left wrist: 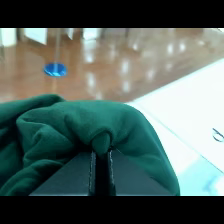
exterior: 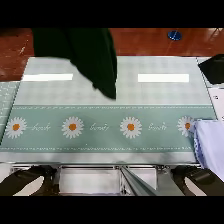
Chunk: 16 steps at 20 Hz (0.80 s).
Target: Fold the shirts.
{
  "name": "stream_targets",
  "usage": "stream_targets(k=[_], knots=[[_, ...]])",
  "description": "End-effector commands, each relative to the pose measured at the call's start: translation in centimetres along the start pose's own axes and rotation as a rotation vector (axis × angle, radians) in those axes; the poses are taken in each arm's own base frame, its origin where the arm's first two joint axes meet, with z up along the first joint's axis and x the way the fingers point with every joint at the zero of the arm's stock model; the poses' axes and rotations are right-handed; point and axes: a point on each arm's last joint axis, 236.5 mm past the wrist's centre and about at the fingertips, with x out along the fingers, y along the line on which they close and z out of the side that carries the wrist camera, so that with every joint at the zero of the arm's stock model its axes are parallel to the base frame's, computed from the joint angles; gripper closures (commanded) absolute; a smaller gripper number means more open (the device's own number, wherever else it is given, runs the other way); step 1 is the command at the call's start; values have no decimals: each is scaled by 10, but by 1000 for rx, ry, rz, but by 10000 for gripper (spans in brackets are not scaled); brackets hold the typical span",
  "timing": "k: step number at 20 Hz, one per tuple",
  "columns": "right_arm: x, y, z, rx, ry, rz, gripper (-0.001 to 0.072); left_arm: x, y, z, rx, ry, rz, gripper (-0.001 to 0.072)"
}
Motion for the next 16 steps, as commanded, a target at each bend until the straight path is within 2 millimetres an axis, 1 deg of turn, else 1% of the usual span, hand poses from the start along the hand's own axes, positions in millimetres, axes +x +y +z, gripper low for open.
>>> stream_targets(k=[1,4,6,8,10,11,13,15,16], knots=[[-13,-4,-5,19,-5,-10,303,-9,-18,-46,-60,72,-40,683],[-13,-4,-9,22,14,-11,303,-15,-20,-103,-109,195,-49,683],[-13,-3,-10,25,18,-6,303,-25,-28,-134,-125,275,-66,683],[-13,0,-10,29,20,5,303,-33,-34,-161,-141,346,-82,683],[-13,1,-10,30,21,9,303,-32,-35,-184,-166,395,-93,683],[-13,0,-11,34,21,7,303,-27,-36,-196,-180,420,-103,683],[-13,-7,-10,65,18,-24,303,-6,-38,-224,-216,475,-130,683],[-13,-20,-11,83,19,-81,303,21,-52,-258,-235,566,-187,683],[-13,-28,-12,86,20,-113,303,37,-66,-281,-237,625,-227,683]])
